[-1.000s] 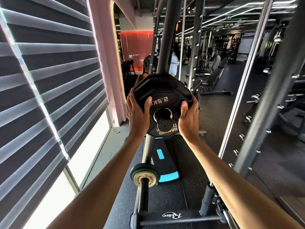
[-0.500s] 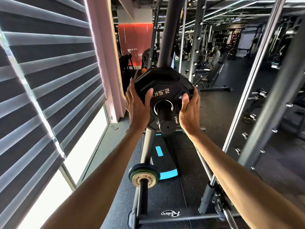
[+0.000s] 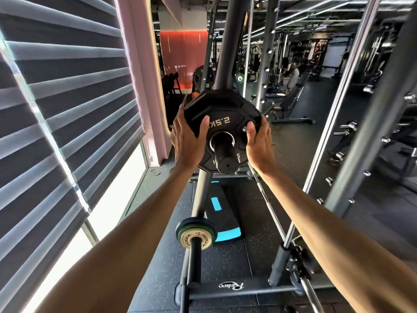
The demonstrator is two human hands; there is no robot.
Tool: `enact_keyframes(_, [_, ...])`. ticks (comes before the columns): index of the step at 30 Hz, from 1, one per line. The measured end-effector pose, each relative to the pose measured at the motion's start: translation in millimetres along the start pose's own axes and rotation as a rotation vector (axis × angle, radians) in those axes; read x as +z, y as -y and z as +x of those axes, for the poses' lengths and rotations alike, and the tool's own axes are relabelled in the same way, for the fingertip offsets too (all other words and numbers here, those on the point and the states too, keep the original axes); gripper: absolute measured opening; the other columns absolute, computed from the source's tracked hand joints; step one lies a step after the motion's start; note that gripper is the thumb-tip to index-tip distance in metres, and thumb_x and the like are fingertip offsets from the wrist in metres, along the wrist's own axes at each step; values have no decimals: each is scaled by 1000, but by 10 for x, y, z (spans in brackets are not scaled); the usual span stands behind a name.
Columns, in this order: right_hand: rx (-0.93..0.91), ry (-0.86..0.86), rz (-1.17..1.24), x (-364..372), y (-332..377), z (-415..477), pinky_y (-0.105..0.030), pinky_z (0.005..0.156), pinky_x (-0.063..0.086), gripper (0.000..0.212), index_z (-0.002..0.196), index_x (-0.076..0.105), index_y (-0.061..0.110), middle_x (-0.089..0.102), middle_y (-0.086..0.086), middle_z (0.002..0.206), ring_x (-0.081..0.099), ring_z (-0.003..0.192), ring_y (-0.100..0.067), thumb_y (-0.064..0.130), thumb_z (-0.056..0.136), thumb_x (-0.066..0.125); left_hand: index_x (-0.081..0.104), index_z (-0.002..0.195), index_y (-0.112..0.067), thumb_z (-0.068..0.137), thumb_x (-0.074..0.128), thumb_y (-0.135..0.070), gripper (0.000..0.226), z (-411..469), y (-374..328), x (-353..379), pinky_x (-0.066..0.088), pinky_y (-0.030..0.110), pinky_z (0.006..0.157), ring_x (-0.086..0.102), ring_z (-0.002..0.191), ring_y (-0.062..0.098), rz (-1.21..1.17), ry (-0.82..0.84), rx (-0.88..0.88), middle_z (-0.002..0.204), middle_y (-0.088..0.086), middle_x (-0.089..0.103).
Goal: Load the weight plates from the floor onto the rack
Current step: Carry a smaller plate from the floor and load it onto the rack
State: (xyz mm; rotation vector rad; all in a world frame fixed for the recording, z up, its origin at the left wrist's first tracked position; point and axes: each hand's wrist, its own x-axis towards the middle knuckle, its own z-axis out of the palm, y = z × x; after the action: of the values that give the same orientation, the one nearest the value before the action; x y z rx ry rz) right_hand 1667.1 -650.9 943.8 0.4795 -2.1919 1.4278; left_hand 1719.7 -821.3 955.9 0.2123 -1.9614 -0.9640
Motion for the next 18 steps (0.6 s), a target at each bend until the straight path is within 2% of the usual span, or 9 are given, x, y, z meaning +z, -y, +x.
enact_keyframes(2, [-5, -16, -36, -111, 144, -22, -49, 115, 33, 64, 152, 27, 12, 40, -12, 150, 38, 140, -26, 50, 101, 37, 23, 153, -21, 97, 43, -55, 68, -2, -60, -99, 26, 46, 114, 34, 142, 23, 11, 3, 5, 153, 3, 35])
enact_keyframes(5, [-121, -57, -56, -262, 519, -35, -42, 112, 37, 51, 143, 38, 11, 48, -11, 140, 44, 131, -24, 37, 99, 46, 42, 138, -13, 99, 50, -38, 47, 45, -202, -327, 41, 36, 105, 50, 122, 20, 12, -48, 41, 135, 6, 50])
enact_keyframes(8, [-302, -72, -99, -213, 1016, -50, -40, 106, 40, 36, 127, 54, 10, 58, -11, 125, 51, 121, -25, 30, 98, 46, 57, 112, -10, 98, 52, -23, 20, 138, -293, -648, 55, 28, 77, 62, 92, 16, 42, -58, 51, 106, 5, 64])
enact_keyframes(10, [-412, -30, -85, -46, 1321, -134, -41, 101, 44, 32, 119, 58, 9, 64, -10, 116, 56, 113, -25, 29, 98, 44, 62, 101, -11, 99, 49, -23, 18, 151, -263, -861, 56, 26, 64, 69, 80, 18, 106, -28, 26, 94, 4, 71])
enact_keyframes(13, [-496, 146, -24, 338, 1627, -432, -32, 78, 52, 27, 110, 60, 8, 70, -7, 97, 66, 91, -22, 26, 101, 42, 64, 95, -15, 95, 44, -32, 26, 77, 50, -1129, 60, 42, 69, 72, 74, 25, 273, 101, -87, 85, 7, 73])
enact_keyframes(15, [-462, 323, -71, 684, 1682, -668, -25, 63, 46, 24, 109, 59, 8, 70, -8, 88, 67, 79, -22, 24, 103, 43, 65, 98, -16, 90, 43, -36, 31, -14, 408, -1297, 61, 45, 71, 72, 75, 29, 412, 247, -212, 83, 10, 73])
enact_keyframes(18, [-358, 631, -329, 1362, 1544, -995, -36, 75, 50, 27, 114, 56, 6, 66, -18, 101, 65, 92, -33, 23, 103, 39, 66, 107, -15, 86, 43, -29, 34, -208, 912, -1584, 60, 45, 79, 71, 85, 29, 587, 422, -311, 98, 10, 73])
